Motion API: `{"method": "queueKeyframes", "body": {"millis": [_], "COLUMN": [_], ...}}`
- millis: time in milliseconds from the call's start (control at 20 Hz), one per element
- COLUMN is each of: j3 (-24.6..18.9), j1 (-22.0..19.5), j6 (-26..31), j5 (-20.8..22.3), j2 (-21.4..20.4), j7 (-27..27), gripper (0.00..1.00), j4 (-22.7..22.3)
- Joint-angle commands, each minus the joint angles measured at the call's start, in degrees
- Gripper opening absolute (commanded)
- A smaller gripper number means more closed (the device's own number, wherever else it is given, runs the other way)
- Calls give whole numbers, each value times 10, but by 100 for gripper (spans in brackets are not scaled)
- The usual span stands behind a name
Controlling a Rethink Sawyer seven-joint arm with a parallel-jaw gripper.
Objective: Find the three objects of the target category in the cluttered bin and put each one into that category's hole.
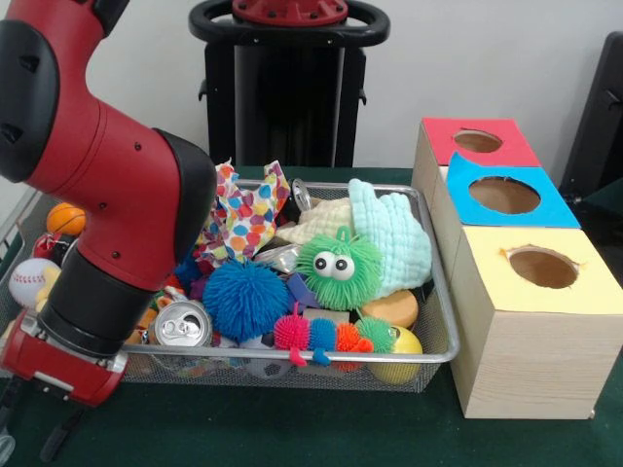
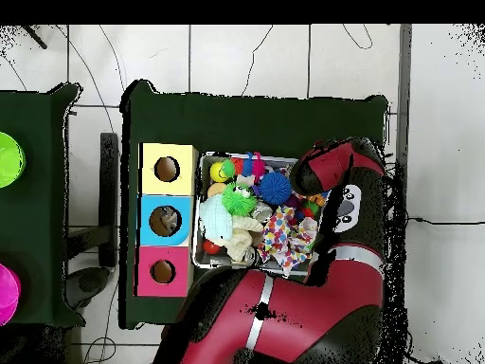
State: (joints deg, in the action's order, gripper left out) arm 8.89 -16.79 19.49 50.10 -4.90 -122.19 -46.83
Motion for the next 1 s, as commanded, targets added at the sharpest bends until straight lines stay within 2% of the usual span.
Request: {"method": "queueKeyframes", "body": {"millis": [50, 400, 1000], "j3": [-41, -45, -84], "j1": [-15, -22, -63], "j6": [-3, -4, 11], "j5": [25, 23, 13], "j2": [31, 39, 48], "j7": [95, 97, 163], "gripper": [100, 100, 100], "j4": [-8, -1, 4]}}
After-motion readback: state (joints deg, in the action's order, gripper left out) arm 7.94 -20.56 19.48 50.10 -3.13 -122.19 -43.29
